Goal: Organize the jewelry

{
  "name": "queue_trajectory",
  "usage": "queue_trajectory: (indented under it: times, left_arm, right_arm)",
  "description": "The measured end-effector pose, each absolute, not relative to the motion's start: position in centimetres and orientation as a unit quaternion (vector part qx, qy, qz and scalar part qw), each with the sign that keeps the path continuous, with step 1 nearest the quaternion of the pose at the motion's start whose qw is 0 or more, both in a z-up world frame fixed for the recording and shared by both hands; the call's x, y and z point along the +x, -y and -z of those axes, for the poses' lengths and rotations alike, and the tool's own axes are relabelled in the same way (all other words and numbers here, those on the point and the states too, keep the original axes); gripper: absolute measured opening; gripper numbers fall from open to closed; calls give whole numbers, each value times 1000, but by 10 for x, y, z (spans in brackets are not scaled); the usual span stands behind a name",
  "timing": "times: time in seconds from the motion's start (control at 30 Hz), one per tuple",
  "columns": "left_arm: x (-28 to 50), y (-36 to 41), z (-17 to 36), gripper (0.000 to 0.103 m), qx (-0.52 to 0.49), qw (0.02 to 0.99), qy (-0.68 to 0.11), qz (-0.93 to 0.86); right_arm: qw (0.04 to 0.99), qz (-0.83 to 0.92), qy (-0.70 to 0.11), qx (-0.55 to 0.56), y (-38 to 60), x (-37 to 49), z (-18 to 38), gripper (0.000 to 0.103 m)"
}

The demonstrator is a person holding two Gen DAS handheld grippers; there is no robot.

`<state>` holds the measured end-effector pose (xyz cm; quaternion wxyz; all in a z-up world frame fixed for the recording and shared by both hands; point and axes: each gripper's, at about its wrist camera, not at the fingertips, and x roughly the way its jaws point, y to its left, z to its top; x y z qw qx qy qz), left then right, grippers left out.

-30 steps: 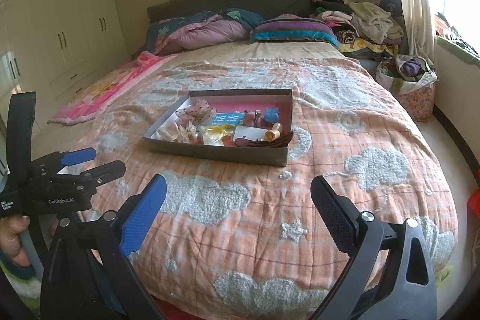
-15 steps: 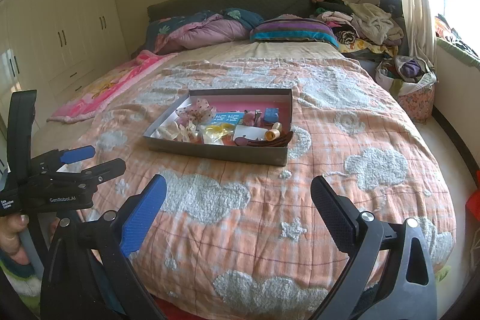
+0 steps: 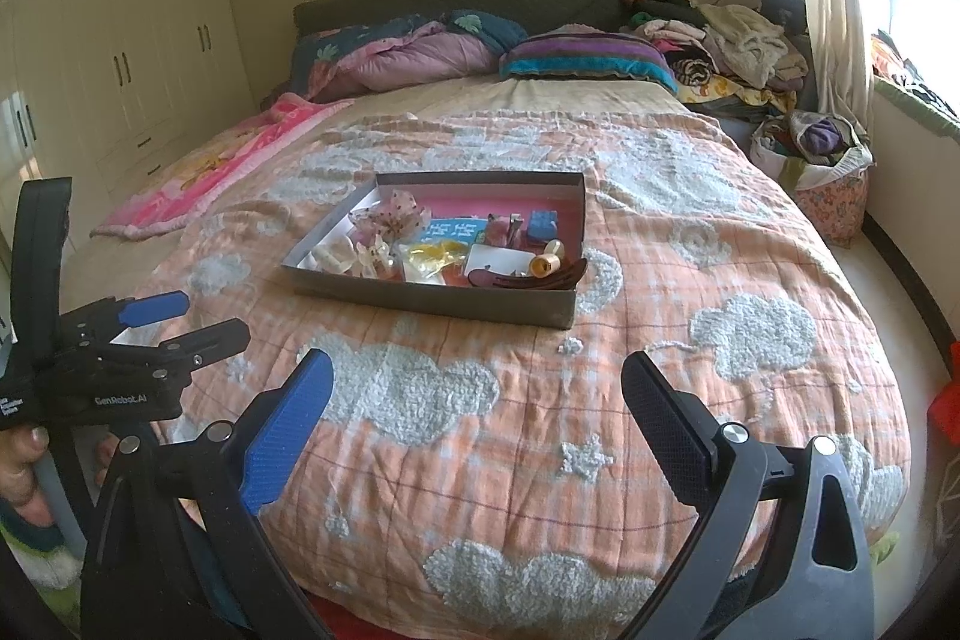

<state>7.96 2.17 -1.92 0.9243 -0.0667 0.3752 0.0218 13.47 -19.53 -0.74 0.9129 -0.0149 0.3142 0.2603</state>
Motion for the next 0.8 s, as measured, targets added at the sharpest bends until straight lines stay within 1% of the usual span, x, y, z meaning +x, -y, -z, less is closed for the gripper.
queue_trajectory:
  times: [0.13,0.33,0.5,0.6,0.7,0.8]
  left_arm:
    - [82,-25,24,94,-72,921,-381,-26]
    - [93,-33,36,94,-65,905,-416,-66]
    - [107,-59,41,94,-100,896,-425,-75]
    - [128,-93,40,94,-107,891,-420,-134]
    - [164,-151,44,94,-119,879,-416,-201]
    - [209,-219,55,94,-139,855,-417,-277]
  right_arm:
    - [912,-259,-318,-21,199,134,9,96]
    - [911,-253,-324,-23,207,142,11,96]
    - [913,-234,-334,-8,220,172,15,96]
    - [917,-209,-339,7,235,205,20,99]
    - [932,-128,-339,3,271,267,37,99]
    - [923,-51,-381,-19,305,340,65,99]
